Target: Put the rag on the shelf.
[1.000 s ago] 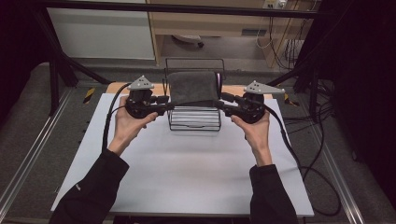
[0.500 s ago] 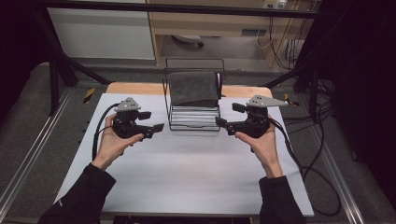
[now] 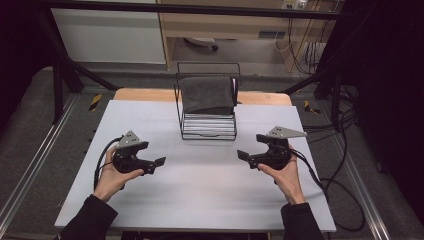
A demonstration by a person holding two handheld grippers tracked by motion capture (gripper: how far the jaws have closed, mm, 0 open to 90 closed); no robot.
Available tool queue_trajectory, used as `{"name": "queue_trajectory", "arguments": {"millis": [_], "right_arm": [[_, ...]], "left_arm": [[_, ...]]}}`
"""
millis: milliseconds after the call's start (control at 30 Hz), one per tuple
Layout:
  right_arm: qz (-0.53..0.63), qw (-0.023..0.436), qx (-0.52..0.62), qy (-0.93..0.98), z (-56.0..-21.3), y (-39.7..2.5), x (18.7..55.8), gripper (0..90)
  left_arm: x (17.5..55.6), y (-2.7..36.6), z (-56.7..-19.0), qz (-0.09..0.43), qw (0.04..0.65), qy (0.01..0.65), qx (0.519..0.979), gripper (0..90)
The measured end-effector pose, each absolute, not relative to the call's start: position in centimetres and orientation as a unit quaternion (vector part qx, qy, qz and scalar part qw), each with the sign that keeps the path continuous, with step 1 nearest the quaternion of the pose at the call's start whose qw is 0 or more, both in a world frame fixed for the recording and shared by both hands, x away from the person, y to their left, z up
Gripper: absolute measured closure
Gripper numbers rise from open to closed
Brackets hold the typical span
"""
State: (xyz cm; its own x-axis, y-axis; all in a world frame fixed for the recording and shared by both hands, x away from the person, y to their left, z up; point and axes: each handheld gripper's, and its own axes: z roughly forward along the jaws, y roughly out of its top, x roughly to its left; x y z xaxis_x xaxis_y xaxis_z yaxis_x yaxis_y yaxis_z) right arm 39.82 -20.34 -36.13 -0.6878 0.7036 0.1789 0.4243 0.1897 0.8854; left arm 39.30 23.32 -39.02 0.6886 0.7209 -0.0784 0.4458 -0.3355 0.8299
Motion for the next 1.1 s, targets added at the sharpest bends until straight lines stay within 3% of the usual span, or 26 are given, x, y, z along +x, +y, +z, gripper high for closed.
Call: {"name": "queue_trajectory", "arguments": {"millis": [667,1100], "right_arm": [[0.468,0.093,0.392,0.787,-44.4,-24.4,37.1,0.8],[0.467,0.087,0.393,0.787,-45.4,-26.3,36.1,0.8]], "left_arm": [[36.7,27.2,-44.6,0.145,0.41,0.373,0.819,11.5],[36.3,28.5,-45.4,0.15,0.4,0.376,0.822,10.1]]}}
